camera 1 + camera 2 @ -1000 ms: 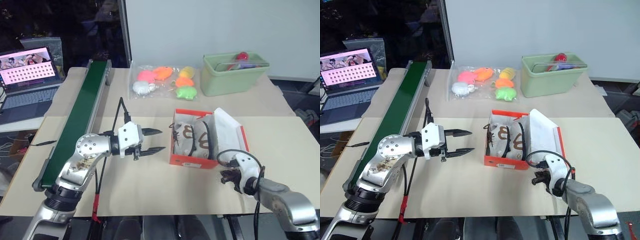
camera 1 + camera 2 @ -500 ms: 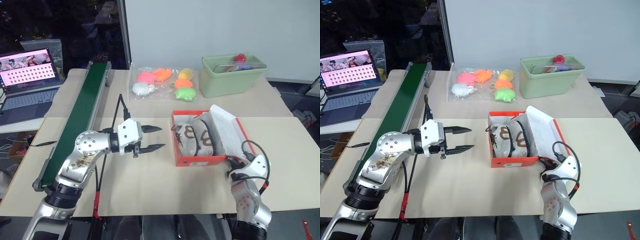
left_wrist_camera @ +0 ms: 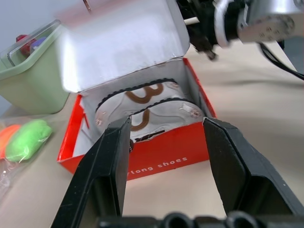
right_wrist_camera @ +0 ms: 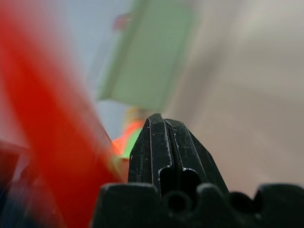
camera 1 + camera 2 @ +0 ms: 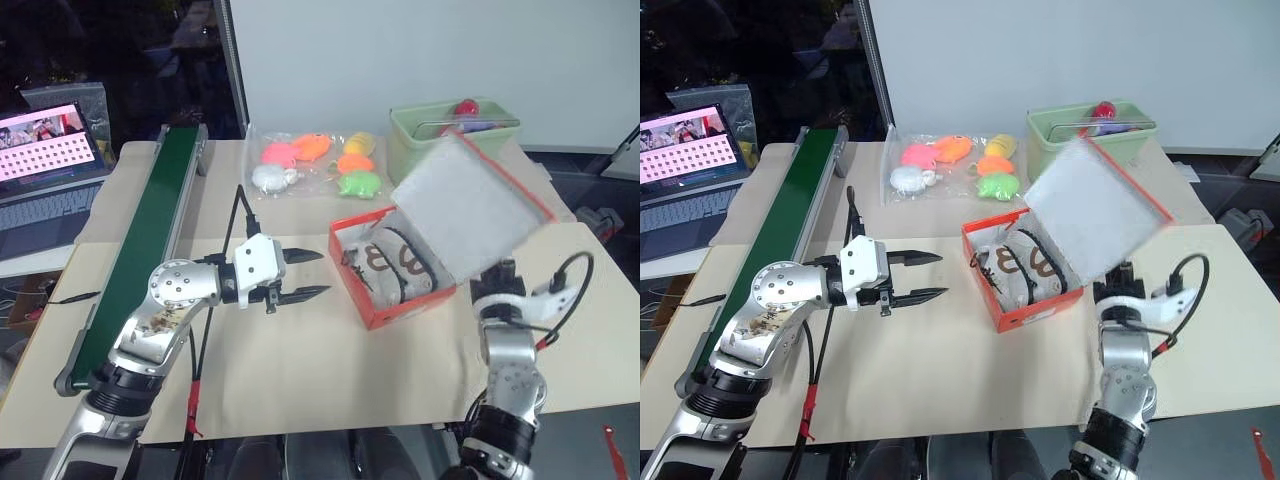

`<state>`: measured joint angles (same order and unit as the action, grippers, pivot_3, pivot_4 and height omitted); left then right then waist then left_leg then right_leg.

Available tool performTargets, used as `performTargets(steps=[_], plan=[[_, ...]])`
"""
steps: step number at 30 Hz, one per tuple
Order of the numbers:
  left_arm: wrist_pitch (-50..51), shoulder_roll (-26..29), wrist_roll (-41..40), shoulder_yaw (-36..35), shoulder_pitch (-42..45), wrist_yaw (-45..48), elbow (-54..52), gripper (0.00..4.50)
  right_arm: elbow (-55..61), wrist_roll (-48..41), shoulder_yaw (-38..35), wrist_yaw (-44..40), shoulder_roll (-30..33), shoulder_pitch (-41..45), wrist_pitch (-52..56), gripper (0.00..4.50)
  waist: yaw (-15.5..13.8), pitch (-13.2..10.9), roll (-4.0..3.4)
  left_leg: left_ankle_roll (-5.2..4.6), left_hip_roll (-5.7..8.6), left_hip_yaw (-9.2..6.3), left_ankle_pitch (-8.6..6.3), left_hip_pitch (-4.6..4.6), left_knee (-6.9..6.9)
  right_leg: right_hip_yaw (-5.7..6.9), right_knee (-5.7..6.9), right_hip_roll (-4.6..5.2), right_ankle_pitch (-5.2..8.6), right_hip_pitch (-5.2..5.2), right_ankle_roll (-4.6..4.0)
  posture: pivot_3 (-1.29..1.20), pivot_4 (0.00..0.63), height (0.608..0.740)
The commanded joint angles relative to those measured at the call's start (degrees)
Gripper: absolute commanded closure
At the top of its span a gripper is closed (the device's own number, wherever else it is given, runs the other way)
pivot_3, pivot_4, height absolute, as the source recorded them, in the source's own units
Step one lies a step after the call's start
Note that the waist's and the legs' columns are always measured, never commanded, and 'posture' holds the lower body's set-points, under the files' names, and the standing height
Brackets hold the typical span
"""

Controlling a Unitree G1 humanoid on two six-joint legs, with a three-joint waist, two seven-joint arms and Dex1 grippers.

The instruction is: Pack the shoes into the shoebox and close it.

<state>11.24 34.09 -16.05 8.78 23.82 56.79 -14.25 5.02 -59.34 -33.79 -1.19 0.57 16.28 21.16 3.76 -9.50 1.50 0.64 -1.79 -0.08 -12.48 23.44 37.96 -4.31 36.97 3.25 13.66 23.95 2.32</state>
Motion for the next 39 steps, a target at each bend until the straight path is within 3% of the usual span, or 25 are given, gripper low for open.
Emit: performTargets(steps=[1, 6, 10, 12, 18, 24, 36, 39], plan=[[-0.2, 0.5, -0.6, -1.8, 0.1, -0.7, -2.1, 1.95, 2.7, -2.8, 0.1, -2.2, 3.9, 0.2, 1.8, 4.45, -0.1, 0.0, 0.00, 0.00, 0.00, 0.00, 0.00, 0.02, -0.01, 0.00, 0.00, 0.00, 0.00, 0.02, 0.00, 0.00, 0.150, 0.729], [0.0, 0.7, -0.4, -2.4, -0.3, -1.2, -2.0, 1.95, 19.9, 1.8, 15.1, -15.3, 17.4, -6.0, 10.6, 4.45, -0.3, -0.1, -0.23, 0.00, 0.07, 0.01, 0.00, 0.33, -0.02, -0.03, -0.01, 0.05, 0.02, 0.30, 0.03, 0.00, 0.150, 0.729], [-0.1, 0.8, -0.4, -2.4, -0.5, -1.3, -2.2, 1.95, 22.6, 8.5, 24.5, -22.7, 29.6, -7.8, 16.2, 4.45, -0.3, 0.0, -0.15, -0.01, -0.03, -0.07, -0.01, 0.27, -0.02, 0.05, -0.03, -0.05, 0.03, 0.18, 0.03, 0.00, 0.150, 0.729], [-0.1, 0.8, -0.4, -2.3, -0.6, -1.4, -2.4, 1.95, 21.0, 11.9, 27.5, -22.8, 32.1, -4.9, 16.9, 4.45, -0.7, 0.0, -0.13, -0.01, 0.04, -0.04, 0.00, 0.24, 0.00, 0.05, -0.09, 0.01, 0.03, 0.13, 0.03, 0.00, 0.150, 0.729], [0.3, 0.6, -0.4, -2.0, -1.0, -1.9, -3.7, 1.95, 5.9, 26.0, 35.9, -16.7, 28.4, 9.6, 16.0, 4.45, -0.7, 0.0, -0.12, -0.01, 0.01, 0.00, 0.00, 0.25, 0.08, 0.00, -0.08, -0.05, 0.01, 0.19, 0.02, 0.00, 0.150, 0.729], [1.1, 0.6, -0.2, -2.0, -1.8, -2.8, -5.1, 1.95, -10.9, 38.2, 41.3, -16.5, 23.6, 17.6, 11.3, 4.45, -1.6, 0.0, -0.11, -0.01, 0.05, -0.02, -0.01, 0.44, 0.05, 0.08, -0.20, 0.02, 0.01, 0.29, 0.01, 0.00, 0.150, 0.729], [1.6, 1.1, 0.3, -3.1, -2.7, -4.9, -5.0, 1.95, -13.9, 45.0, 44.4, -20.6, 21.4, 16.6, 17.2, 4.45, -1.3, 0.1, 0.00, -0.02, 0.04, -0.04, -0.01, 0.17, 0.05, 0.12, -0.07, 0.03, 0.00, 0.08, 0.00, 0.00, 0.150, 0.729], [8.4, -2.7, -4.3, -7.3, -2.6, -11.3, -3.8, 1.95, -10.1, 42.3, 36.8, -17.7, 19.3, 16.8, 14.4, 4.45, -1.3, 0.1, 0.01, -0.02, 0.03, -0.04, -0.01, 0.17, 0.05, 0.12, -0.06, 0.02, 0.00, 0.09, 0.00, 0.00, 0.150, 0.729]])
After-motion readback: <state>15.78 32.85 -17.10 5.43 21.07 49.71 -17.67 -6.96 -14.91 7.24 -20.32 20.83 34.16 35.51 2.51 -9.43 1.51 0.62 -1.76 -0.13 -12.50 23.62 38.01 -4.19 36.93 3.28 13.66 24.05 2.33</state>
